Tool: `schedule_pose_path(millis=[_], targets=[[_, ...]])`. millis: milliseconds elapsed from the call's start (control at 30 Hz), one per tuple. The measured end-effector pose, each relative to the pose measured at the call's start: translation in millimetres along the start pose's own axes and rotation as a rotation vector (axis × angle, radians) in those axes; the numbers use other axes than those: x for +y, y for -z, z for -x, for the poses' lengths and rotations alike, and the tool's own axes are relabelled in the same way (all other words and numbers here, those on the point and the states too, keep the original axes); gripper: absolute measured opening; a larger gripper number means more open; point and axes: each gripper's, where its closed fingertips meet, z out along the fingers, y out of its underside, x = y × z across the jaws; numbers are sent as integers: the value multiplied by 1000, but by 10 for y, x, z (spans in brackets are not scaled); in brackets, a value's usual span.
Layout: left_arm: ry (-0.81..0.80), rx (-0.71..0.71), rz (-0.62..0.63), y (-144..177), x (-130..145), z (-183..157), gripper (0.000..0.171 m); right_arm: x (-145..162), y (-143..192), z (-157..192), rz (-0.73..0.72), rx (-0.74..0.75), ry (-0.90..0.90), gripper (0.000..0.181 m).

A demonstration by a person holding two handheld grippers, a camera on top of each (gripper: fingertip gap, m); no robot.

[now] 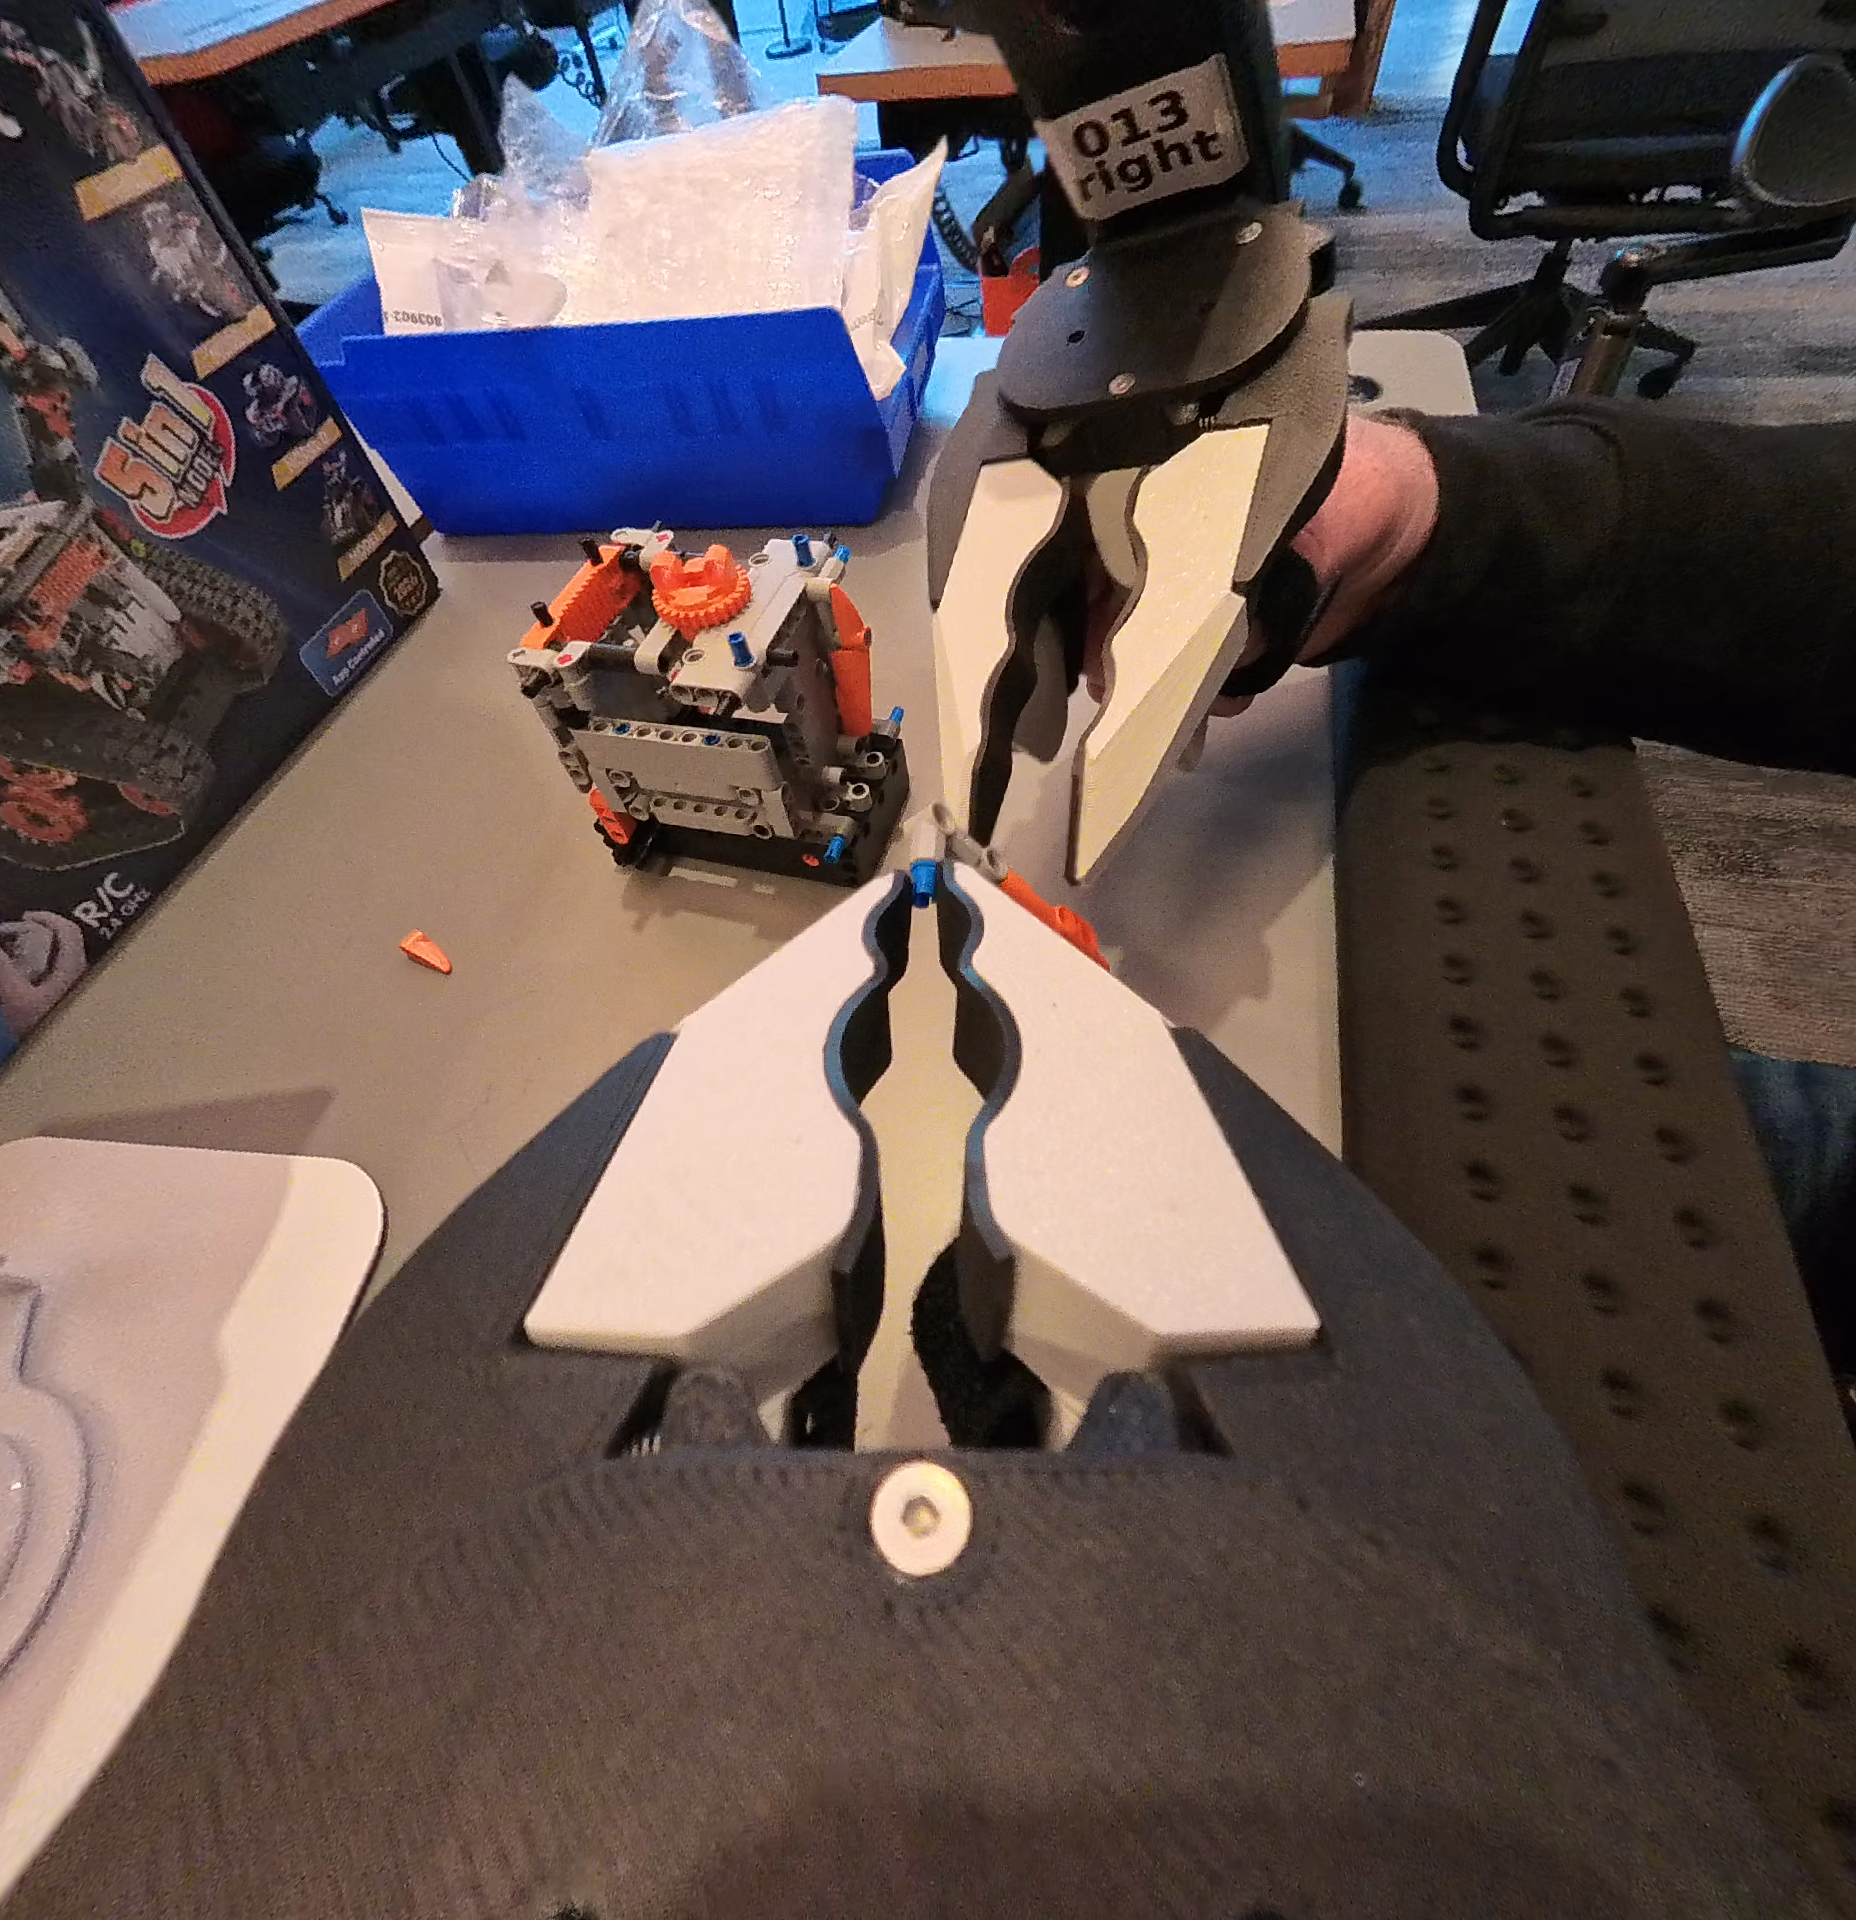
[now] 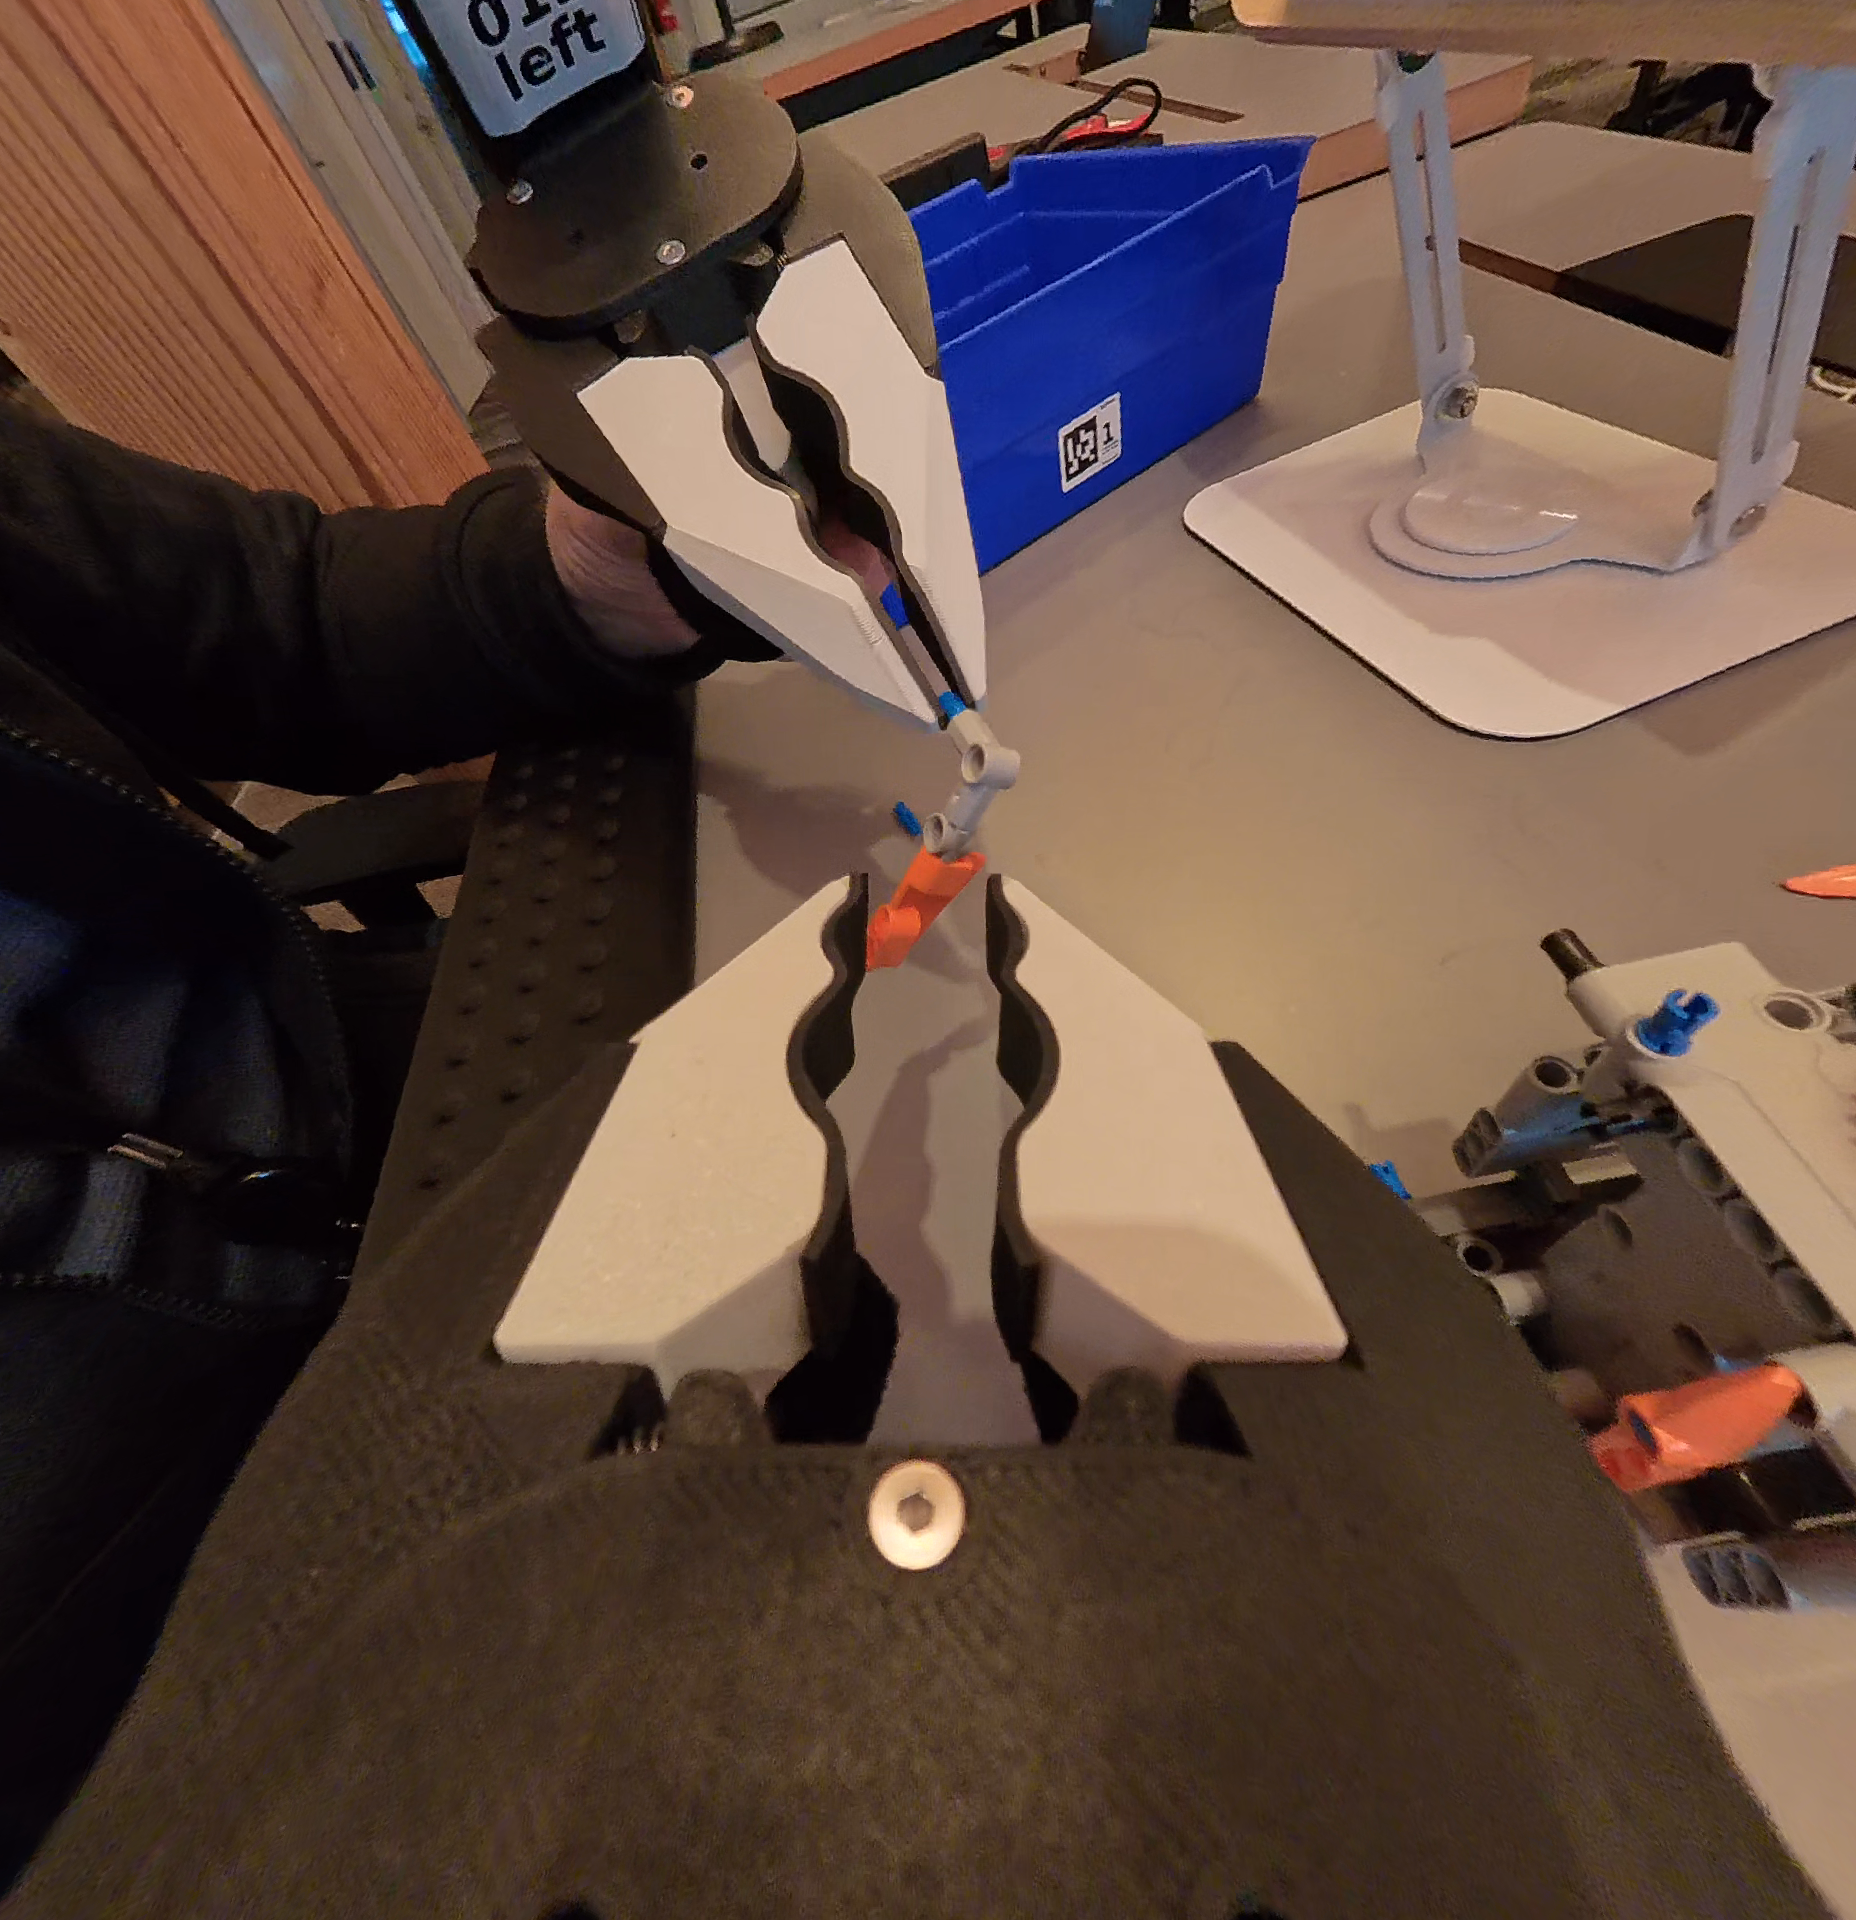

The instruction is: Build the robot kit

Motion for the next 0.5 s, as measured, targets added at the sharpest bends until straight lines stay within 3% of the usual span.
schedule_pose_path(millis=[233,500], targets=[[46,-26,18,-2,66,114,2,84,-49,-49,51,37,0,25],[230,-4,160,29,402,285,3,211,-172,-52,143,70,29,23]])
